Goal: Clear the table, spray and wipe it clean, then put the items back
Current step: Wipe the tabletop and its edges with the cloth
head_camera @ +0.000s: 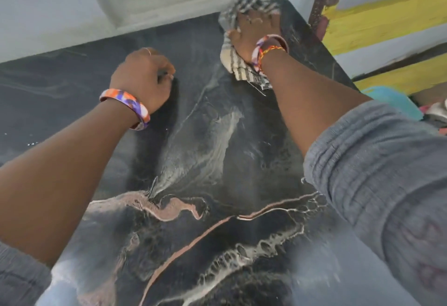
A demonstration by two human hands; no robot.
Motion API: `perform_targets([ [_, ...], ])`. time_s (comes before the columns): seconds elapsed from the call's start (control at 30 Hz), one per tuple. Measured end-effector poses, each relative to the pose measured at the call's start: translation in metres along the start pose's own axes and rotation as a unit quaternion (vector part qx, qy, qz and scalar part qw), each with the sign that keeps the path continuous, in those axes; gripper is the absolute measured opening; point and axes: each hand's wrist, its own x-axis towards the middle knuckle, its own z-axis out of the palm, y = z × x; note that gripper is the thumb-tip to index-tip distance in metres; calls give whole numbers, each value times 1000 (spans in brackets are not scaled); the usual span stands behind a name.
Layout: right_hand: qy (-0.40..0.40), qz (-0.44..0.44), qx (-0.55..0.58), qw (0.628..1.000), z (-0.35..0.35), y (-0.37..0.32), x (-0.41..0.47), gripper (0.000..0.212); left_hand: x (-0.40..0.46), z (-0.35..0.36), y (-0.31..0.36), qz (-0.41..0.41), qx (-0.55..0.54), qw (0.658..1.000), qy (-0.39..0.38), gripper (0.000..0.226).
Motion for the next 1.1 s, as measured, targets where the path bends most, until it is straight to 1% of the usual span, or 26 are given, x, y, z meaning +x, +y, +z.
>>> perform_targets([
  [0.1, 13, -121, -2, 993, -6, -52, -2, 54, -12, -8, -21, -19, 9, 1000, 19, 25],
  [0.2, 12, -255, 9, 967, -8, -107, -31, 50, -30, -20, -34, -42, 21, 999, 19, 25],
  [0.23, 6, -283, 10, 959, -8, -119, -45, 50, -37, -24, -35, -53, 24, 998, 17, 26],
  [0.27, -2, -293, 16, 956, -6, -125, -58, 50, -43, -27, -36, -58, 27, 998, 14, 26],
  [0.3, -5, -283, 25, 959, -4, -125, -71, 49, -50, -29, -34, -55, 30, 998, 11, 28],
  [0.37, 10, -213, 42, 976, 0, -111, -98, 49, -66, -31, -27, -27, 33, 999, 6, 38],
  [0.4, 21, -159, 46, 986, 1, -99, -112, 49, -74, -30, -23, -14, 27, 1000, 2, 43],
  [0.47, 33, -33, 38, 998, 7, -69, -139, 50, -87, -27, -15, 2, 6, 1000, -9, 46],
  [0.53, 26, 94, 30, 995, 14, -36, -171, 52, -99, -23, -8, 25, -14, 999, -19, 44],
  [0.6, 18, 208, 37, 977, 20, -4, -210, 53, -111, -22, -2, 49, -19, 998, -27, 39],
  [0.7, 22, 364, 51, 930, 29, 32, -277, 55, -134, -27, 8, 98, -28, 994, -30, 41],
  [0.77, 17, 448, 69, 891, 31, 48, -326, 57, -151, -32, 16, 127, -36, 991, -27, 43],
  [0.83, 11, 512, 76, 856, 36, 58, -375, 60, -170, -34, 19, 153, -43, 987, -23, 37],
  [0.87, 11, 526, 77, 847, 38, 60, -398, 61, -180, -33, 17, 162, -48, 985, -22, 33],
  [0.9, 14, 523, 79, 849, 42, 60, -415, 61, -188, -32, 15, 164, -52, 985, -22, 31],
  [1.0, 30, 456, 98, 884, 48, 44, -444, 59, -209, -32, 2, 162, -61, 985, -25, 39],
  [1.03, 36, 433, 102, 895, 49, 32, -450, 59, -214, -33, -4, 154, -63, 986, -24, 38],
  [1.1, 39, 391, 95, 914, 49, 1, -459, 58, -220, -35, -14, 127, -62, 990, -16, 31],
])
